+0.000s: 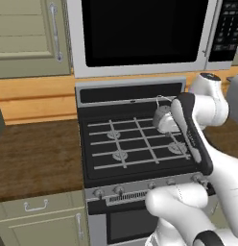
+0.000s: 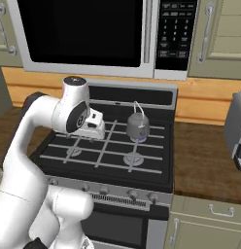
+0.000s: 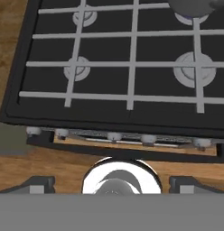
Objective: Turn off the rear right burner of the stove.
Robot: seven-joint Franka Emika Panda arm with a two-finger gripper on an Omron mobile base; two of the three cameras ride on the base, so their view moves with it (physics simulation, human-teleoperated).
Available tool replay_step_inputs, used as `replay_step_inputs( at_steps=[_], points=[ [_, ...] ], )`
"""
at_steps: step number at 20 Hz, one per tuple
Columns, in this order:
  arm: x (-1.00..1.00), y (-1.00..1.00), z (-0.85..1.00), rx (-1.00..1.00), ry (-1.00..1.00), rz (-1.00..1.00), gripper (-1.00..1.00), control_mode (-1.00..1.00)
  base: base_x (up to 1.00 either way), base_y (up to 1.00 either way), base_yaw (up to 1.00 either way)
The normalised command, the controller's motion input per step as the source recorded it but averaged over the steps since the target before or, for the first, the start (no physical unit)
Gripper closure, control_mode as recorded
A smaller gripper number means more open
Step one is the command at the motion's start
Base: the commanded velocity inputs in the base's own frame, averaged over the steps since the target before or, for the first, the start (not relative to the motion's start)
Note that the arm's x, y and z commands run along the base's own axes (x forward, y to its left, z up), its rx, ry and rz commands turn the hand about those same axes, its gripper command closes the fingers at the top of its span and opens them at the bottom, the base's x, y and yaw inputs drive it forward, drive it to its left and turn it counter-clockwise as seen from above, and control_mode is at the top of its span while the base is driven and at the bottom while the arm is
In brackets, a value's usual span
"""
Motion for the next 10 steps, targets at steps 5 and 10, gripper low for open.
replay_step_inputs(
  at_steps=[5, 10],
  points=[
    [-0.73, -1.00, -0.74, 0.18, -0.10, 0.00, -1.00, -1.00, 0.00, 0.00, 0.00],
    [-0.63, -1.00, -0.67, 0.14, -0.13, 0.00, -1.00, -1.00, 0.00, 0.00, 0.00]
  ],
)
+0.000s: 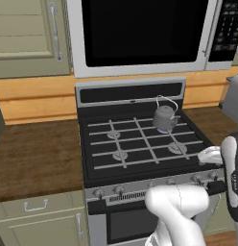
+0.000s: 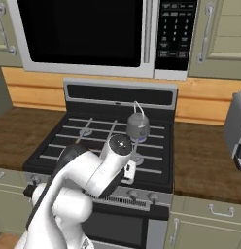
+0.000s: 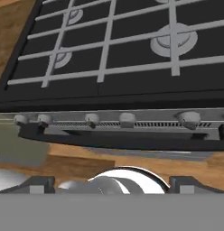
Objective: Turn off the rear right burner of the stove.
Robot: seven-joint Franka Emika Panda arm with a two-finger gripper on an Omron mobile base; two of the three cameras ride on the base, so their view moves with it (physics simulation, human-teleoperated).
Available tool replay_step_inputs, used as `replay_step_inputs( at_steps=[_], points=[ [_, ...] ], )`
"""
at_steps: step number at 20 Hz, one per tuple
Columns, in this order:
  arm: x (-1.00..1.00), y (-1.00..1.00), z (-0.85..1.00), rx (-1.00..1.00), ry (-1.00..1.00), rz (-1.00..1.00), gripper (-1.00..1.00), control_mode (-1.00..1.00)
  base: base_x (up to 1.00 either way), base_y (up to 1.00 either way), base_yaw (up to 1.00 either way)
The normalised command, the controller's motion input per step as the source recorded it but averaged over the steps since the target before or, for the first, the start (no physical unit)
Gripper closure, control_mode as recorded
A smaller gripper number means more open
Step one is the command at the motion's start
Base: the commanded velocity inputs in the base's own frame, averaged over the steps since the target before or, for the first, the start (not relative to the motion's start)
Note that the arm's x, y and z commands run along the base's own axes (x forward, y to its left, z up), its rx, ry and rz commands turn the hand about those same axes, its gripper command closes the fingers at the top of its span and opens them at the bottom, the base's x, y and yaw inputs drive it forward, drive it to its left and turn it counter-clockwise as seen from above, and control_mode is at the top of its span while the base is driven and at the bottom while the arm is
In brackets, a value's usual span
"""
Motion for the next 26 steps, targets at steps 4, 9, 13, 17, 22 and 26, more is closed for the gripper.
replay_step_inputs(
  at_steps=[4, 9, 13, 17, 22, 26],
  points=[
    [-0.50, -1.00, -0.60, 0.12, -0.24, 0.05, -1.00, -1.00, 0.00, 0.00, 0.00],
    [-0.17, -0.71, -0.47, -0.07, -0.43, 0.21, -1.00, -1.00, 0.00, 0.00, 0.00],
    [0.00, -0.24, -0.34, -0.23, -0.45, 0.23, -1.00, -1.00, 0.00, 0.00, 0.00],
    [0.00, -0.23, -0.46, -0.28, -0.40, 0.21, -1.00, -1.00, 0.00, 0.00, 0.00],
    [0.02, -0.12, -0.53, -0.25, -0.33, 0.12, -1.00, -1.00, 0.00, 0.00, 0.00],
    [0.37, 0.06, -0.41, -0.20, -0.26, 0.00, -1.00, -1.00, 0.00, 0.00, 0.00]
  ],
)
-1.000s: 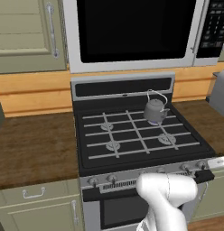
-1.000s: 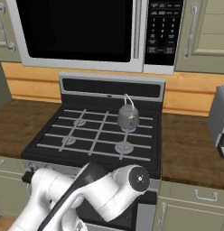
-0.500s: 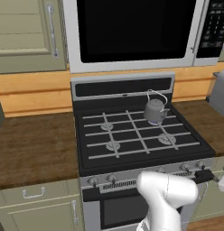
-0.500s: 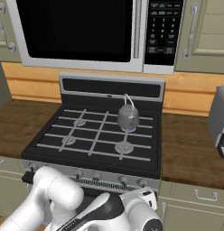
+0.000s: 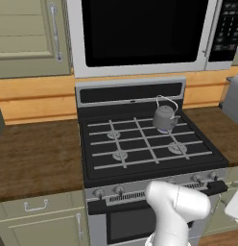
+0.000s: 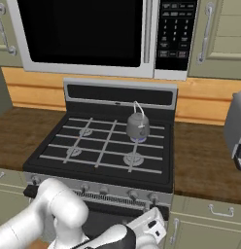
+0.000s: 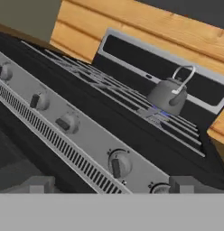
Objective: Turn off the rear right burner of the stove.
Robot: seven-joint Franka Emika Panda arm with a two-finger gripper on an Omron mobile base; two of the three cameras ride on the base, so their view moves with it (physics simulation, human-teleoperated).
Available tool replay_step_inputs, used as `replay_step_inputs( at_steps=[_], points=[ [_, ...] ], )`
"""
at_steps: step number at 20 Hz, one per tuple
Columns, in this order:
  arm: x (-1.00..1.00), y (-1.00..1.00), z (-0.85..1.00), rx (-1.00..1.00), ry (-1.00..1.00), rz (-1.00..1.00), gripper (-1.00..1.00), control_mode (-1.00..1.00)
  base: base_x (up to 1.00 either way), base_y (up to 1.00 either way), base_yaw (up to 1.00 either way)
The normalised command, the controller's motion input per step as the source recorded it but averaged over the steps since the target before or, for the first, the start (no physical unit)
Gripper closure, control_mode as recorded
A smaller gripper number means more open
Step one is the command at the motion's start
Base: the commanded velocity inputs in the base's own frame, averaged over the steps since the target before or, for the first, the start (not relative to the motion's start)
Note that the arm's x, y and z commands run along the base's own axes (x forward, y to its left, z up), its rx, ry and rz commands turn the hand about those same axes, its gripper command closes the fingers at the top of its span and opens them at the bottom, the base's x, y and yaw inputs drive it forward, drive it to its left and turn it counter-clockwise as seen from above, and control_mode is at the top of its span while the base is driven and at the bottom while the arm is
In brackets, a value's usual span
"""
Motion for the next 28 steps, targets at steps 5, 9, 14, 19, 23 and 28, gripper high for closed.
replay_step_inputs(
  at_steps=[5, 9, 14, 19, 23, 28],
  points=[
    [0.69, 0.31, -0.19, -0.20, -0.23, 0.00, -1.00, -1.00, 0.00, 0.00, 0.00],
    [0.54, 0.24, -0.16, -0.16, -0.21, 0.00, -1.00, -1.00, 0.00, 0.00, 0.00],
    [0.10, -0.01, -0.24, -0.04, -0.19, 0.01, -1.00, -1.00, 0.00, 0.00, 0.00],
    [0.33, -0.16, -0.17, 0.00, -0.12, 0.03, -1.00, -1.00, 0.00, 0.00, 0.00],
    [0.20, -0.28, -0.28, 0.00, -0.09, 0.04, -1.00, -1.00, 0.00, 0.00, 0.00],
    [0.01, -0.38, -0.37, -0.02, -0.10, 0.06, -1.00, -1.00, 0.00, 0.00, 0.00]
  ],
)
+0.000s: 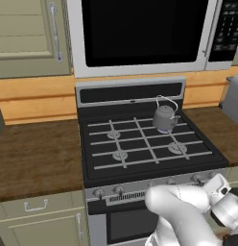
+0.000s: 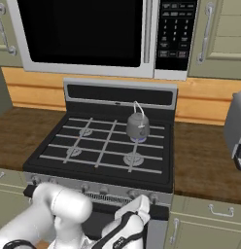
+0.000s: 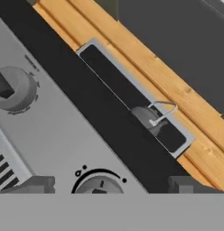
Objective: Turn off the rear right burner of the stove.
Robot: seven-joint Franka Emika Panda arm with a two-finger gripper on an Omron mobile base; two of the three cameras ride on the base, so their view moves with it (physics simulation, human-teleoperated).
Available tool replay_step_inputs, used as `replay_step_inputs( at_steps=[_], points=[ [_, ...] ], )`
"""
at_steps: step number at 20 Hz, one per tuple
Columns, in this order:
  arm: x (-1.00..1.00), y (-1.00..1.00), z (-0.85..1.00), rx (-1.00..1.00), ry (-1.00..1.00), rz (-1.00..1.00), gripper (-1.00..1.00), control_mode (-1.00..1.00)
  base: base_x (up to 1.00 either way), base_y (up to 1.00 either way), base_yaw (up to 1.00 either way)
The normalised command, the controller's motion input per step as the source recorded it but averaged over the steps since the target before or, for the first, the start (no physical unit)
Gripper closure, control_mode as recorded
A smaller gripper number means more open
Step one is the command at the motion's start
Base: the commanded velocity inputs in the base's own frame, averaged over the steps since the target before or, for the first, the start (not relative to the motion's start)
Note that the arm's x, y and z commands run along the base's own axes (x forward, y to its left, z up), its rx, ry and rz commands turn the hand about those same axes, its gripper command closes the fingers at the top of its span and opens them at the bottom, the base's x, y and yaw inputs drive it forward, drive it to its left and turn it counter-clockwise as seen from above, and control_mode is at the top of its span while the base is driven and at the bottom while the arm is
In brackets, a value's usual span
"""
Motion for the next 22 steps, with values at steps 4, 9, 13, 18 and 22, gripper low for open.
replay_step_inputs(
  at_steps=[4, 9, 13, 18, 22],
  points=[
    [0.05, -0.27, -0.28, 0.00, -0.08, 0.04, -1.00, -1.00, 0.00, 0.00, 0.00],
    [0.23, -0.01, -0.21, -0.04, -0.05, 0.00, -1.00, -1.00, 0.00, 0.00, 0.00],
    [0.35, 0.00, -0.26, -0.08, -0.03, 0.00, -1.00, -1.00, 0.00, 0.00, 0.00],
    [0.34, 0.00, -0.06, -0.02, -0.02, 0.00, -1.00, -1.00, 0.00, 0.00, 0.00],
    [0.46, 0.04, 0.17, 0.00, 0.01, 0.00, -1.00, -1.00, 0.00, 0.00, 0.00]
  ],
)
